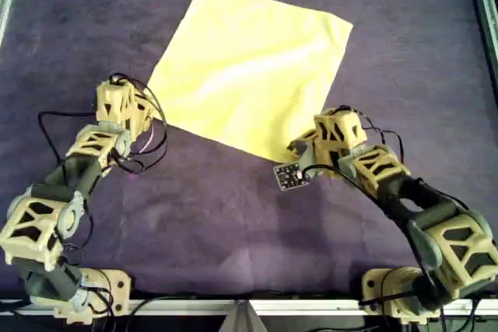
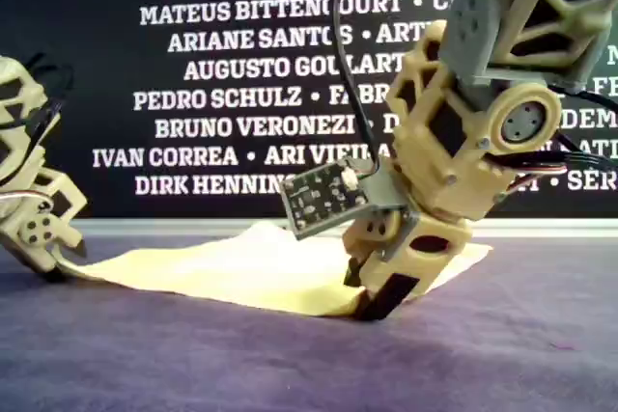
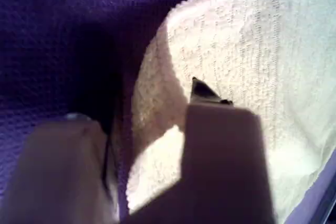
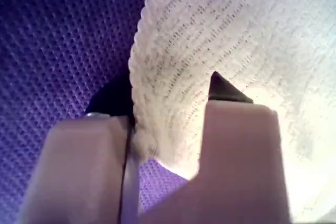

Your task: Fold a cloth

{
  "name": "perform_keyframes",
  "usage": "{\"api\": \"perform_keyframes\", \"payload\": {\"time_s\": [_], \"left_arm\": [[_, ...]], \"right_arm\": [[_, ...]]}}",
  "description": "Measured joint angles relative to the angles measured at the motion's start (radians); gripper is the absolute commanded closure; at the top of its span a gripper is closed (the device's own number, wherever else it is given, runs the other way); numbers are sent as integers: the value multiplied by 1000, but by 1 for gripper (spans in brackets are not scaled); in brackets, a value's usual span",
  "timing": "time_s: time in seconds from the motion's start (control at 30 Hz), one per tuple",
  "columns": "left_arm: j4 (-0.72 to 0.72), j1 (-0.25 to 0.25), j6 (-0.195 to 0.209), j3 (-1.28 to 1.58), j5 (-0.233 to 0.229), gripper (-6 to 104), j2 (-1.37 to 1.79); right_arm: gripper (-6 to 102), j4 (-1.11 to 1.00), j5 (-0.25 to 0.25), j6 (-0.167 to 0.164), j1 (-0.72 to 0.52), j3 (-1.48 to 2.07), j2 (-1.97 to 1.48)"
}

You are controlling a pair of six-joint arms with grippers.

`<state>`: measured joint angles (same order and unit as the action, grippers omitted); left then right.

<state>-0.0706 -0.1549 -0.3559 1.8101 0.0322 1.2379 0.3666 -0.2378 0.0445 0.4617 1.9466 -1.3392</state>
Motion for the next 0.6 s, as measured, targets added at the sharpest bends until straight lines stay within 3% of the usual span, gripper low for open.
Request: {"api": "perform_keyframes", "payload": {"time_s": [0.1, 0.3, 0.4, 0.6], "left_arm": [[0, 2, 0, 0, 0, 61, 0], [0, 0, 0, -12, 3, 103, 0], [0, -3, 0, -37, 3, 98, -3], [-5, -9, 3, -38, 5, 96, -3]], "right_arm": [[60, 0, 0, -2, 0, 0, 0], [86, 0, 0, -2, 0, 0, 0], [94, 0, 0, -2, 0, 0, 0], [97, 0, 0, -2, 0, 0, 0]]}}
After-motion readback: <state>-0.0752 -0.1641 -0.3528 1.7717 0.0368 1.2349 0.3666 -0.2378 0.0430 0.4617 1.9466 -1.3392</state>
